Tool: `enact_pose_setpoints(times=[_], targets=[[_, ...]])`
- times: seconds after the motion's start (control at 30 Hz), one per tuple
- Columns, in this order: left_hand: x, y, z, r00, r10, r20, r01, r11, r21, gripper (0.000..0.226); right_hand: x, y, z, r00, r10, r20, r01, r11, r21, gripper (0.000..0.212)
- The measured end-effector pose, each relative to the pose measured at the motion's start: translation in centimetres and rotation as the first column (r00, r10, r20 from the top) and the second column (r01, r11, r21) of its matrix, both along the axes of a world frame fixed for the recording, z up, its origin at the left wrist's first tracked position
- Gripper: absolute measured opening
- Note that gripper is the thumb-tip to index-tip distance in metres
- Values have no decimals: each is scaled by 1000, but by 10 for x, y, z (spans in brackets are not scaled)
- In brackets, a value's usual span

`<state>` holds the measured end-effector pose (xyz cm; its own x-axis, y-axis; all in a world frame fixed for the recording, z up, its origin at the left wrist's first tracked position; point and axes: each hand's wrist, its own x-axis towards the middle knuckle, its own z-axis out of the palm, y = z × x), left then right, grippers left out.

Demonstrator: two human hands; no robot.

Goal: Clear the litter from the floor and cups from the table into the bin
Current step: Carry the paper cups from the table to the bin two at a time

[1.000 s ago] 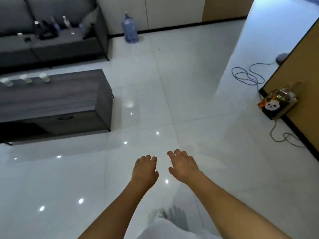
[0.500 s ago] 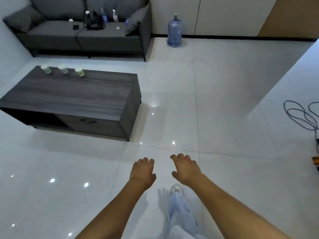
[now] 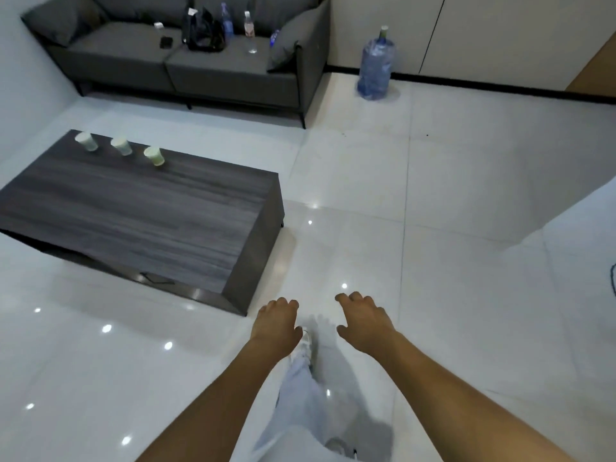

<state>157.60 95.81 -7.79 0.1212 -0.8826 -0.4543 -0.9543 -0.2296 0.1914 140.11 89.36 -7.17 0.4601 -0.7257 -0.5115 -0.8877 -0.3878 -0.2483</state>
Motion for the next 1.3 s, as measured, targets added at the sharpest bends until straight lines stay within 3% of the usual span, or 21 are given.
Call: enact_pose_setpoints(times=[0.63, 0.77, 0.97, 1.3], targets=[[139, -431, -9, 999, 46, -3, -46, 997, 63, 46, 131, -433, -4, 999, 22, -35, -22, 1000, 10, 56], [155, -530, -11, 993, 115, -30, -113, 992, 62, 34, 151, -545, -4, 997, 77, -28, -78, 997, -15, 57], [193, -635, -2, 967, 248, -55, -247, 968, 35, 44, 201, -677, 2, 980, 188, -65, -188, 982, 3, 57], [338, -742, -18, 848, 526, -66, -520, 850, 89, 46, 384, -828, -8, 879, 472, -68, -471, 882, 34, 59]])
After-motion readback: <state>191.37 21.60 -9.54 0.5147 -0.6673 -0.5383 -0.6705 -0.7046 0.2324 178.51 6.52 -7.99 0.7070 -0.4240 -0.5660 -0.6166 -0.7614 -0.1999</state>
